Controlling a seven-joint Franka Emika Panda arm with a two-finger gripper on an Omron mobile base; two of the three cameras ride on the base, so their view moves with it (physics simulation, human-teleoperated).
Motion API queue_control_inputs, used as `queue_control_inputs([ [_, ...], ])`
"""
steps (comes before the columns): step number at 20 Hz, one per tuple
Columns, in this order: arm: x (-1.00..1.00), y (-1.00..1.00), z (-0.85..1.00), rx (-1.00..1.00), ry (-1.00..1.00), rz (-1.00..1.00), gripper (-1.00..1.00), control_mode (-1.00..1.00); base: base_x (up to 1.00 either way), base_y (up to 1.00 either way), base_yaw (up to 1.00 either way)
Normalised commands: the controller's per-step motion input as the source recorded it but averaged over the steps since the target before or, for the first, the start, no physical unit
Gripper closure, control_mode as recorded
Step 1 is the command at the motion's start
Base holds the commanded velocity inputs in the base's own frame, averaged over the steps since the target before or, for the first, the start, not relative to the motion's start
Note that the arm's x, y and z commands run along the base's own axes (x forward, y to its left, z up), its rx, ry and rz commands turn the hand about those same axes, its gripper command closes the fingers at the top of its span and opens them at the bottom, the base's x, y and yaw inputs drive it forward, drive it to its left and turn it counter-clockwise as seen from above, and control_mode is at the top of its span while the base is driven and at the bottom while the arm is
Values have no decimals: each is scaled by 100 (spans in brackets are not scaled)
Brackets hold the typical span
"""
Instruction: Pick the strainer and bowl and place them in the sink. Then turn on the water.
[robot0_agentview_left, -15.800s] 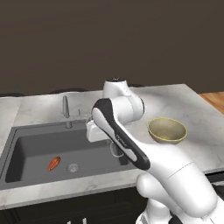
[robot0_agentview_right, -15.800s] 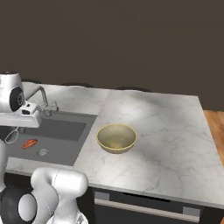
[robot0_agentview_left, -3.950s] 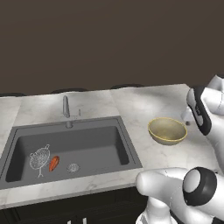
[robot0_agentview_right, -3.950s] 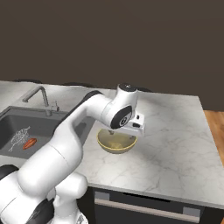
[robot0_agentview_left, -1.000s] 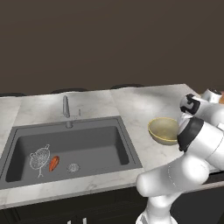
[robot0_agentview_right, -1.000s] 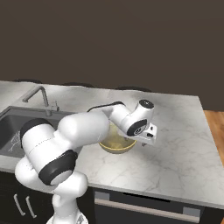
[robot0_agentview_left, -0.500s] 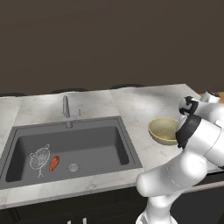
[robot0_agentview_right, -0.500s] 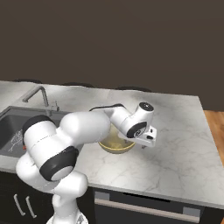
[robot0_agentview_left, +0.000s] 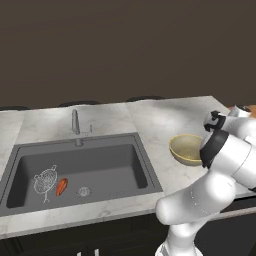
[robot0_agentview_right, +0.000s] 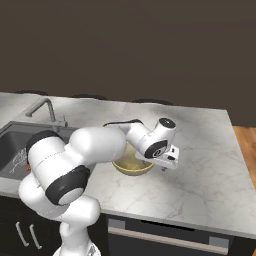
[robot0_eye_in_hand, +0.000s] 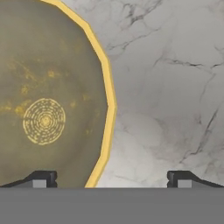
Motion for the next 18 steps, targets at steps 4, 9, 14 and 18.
queue_control_inputs([
  [4, 1, 3, -10, 1, 0, 0, -100, -100, 0, 0, 0],
  [9, 0, 7, -12, 1, 0, 0, -100, -100, 0, 0, 0],
  [14, 1, 11, -14, 0, 0, 0, -100, -100, 0, 0, 0],
  [18, 0, 15, -14, 0, 0, 0, 100, -100, 0, 0, 0],
])
